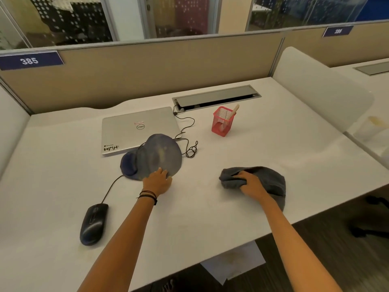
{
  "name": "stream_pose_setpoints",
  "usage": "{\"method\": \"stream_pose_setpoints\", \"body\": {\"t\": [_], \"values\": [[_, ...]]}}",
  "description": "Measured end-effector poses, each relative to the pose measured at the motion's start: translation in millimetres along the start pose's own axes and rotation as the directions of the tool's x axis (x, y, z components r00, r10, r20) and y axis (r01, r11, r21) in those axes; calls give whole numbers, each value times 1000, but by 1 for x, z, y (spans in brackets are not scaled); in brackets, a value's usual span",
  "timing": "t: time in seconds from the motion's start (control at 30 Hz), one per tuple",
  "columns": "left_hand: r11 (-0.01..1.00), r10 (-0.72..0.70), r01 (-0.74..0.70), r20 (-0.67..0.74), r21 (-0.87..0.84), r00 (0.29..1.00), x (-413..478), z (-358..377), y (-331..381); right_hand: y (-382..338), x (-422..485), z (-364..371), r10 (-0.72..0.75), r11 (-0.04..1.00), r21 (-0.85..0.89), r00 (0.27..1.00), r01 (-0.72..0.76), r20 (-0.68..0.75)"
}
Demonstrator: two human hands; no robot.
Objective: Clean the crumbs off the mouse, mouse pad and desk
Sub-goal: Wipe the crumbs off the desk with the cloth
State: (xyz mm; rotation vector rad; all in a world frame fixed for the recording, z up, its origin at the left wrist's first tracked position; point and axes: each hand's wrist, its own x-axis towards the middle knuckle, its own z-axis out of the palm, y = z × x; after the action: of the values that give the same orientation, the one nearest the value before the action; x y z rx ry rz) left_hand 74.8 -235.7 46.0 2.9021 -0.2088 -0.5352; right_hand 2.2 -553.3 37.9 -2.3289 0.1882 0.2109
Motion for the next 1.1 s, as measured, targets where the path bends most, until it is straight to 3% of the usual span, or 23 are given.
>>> {"method": "stream_pose_setpoints", "body": {"t": [0.2, 0.5, 0.63, 0.7, 0.8, 0.87, 1.1], "values": [[996, -77, 78, -16, 50, 997, 2, -1, 16, 23, -54, 1, 57, 997, 55, 998, -55, -30], [984, -67, 66, 5, 165, 998, 2, -1, 24, 58, -156, 12, 36, 992, 127, 938, 8, -344], [980, -40, 44, -28, 192, 999, -3, 3, 23, 82, -185, 18, 216, 940, 326, 912, -98, -349], [980, -26, 33, -35, 197, 999, -5, 3, 21, 90, -191, 20, 309, 900, 419, 857, -124, -412], [980, -14, 22, -38, 198, 999, -5, 4, 20, 89, -186, 9, 384, 857, 514, 700, -29, -602], [980, -11, 19, -44, 199, 999, -5, 4, 20, 84, -175, 1, 383, 855, 518, 635, 33, -671], [975, 3, 9, -58, 221, 998, -6, 6, 21, 58, -154, 34, 382, 830, 547, 603, 110, -700]]}}
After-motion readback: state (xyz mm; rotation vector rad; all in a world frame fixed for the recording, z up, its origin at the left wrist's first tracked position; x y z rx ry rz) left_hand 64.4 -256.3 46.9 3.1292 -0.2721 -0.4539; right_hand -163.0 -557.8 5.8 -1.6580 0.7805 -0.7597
